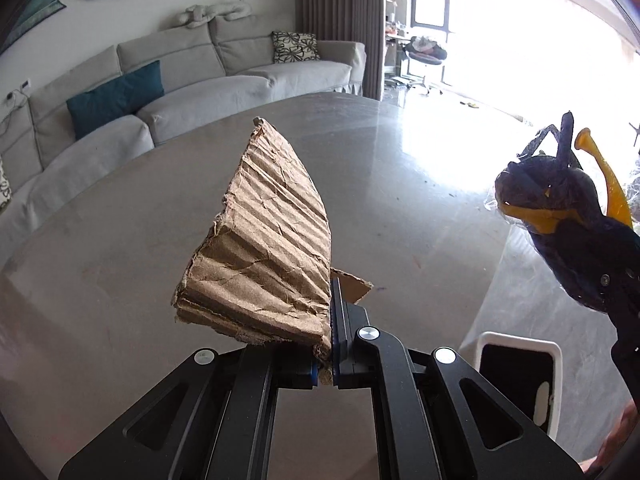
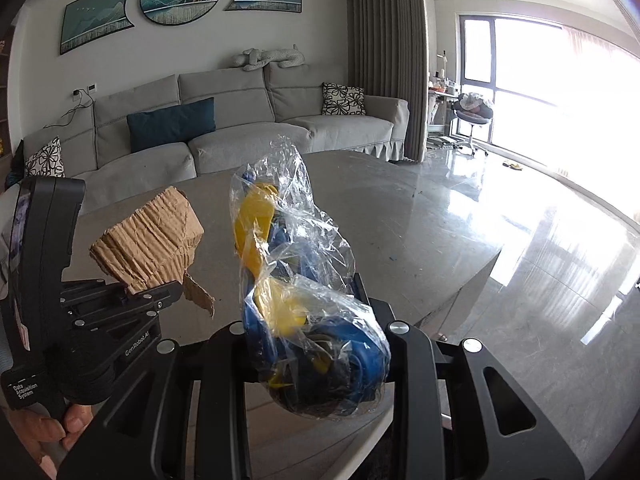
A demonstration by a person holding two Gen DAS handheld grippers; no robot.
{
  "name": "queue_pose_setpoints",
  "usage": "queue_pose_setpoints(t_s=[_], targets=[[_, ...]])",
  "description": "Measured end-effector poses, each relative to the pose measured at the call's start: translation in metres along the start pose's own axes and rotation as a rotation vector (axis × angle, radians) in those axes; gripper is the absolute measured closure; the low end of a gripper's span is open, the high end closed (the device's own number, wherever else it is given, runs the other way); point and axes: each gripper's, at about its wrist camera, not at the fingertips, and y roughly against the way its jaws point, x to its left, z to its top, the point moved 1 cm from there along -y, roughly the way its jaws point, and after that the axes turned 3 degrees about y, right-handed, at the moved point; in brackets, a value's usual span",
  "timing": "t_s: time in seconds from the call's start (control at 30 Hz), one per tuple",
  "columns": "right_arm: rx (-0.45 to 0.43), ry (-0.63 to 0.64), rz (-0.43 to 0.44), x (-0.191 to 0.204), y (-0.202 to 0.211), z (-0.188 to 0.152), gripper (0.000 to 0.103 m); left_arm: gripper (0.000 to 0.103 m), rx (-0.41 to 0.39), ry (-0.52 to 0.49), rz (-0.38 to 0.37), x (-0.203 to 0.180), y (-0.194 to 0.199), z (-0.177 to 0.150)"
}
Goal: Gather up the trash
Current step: 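Carry the cardboard and toy bag over the white bin with both tools, then open the left tool to drop the cardboard into the bin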
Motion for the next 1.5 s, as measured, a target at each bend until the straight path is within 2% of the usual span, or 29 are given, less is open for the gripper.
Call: queue_pose_setpoints(t_s=[0.3, 0.5, 0.63, 0.87, 1.1, 1.4, 1.47, 1.5], targets=[[-0.067, -0.056, -0.171, -0.049, 0.058, -0.042, 0.072, 0.097, 0.084, -0.192, -0.165, -0.105, 0.007, -0.055], [-0.035, -0.107, -0.219, -0.081, 0.066, -0.071, 0.071, 0.097, 0.116, -0.329, -0.198, -0.156, 0.005, -0.09], [-0.019, -0.161, -0.222, -0.1, 0.07, -0.087, 0.071, 0.097, 0.158, -0.388, -0.241, -0.174, -0.003, -0.105], [0.009, -0.162, -0.249, -0.103, 0.062, -0.093, 0.071, 0.097, 0.186, -0.471, -0.293, -0.202, -0.015, -0.125], [0.046, -0.164, -0.275, -0.118, 0.06, -0.111, 0.071, 0.097, 0.253, -0.488, -0.349, -0.223, -0.043, -0.137], [0.074, -0.183, -0.291, -0.134, 0.063, -0.123, 0.071, 0.097, 0.348, -0.508, -0.341, -0.245, -0.083, -0.157], [0.079, -0.186, -0.291, -0.135, 0.064, -0.124, 0.071, 0.093, 0.357, -0.514, -0.337, -0.248, -0.088, -0.158], [0.081, -0.186, -0.293, -0.135, 0.064, -0.125, 0.07, 0.087, 0.383, -0.521, -0.346, -0.25, -0.092, -0.159]])
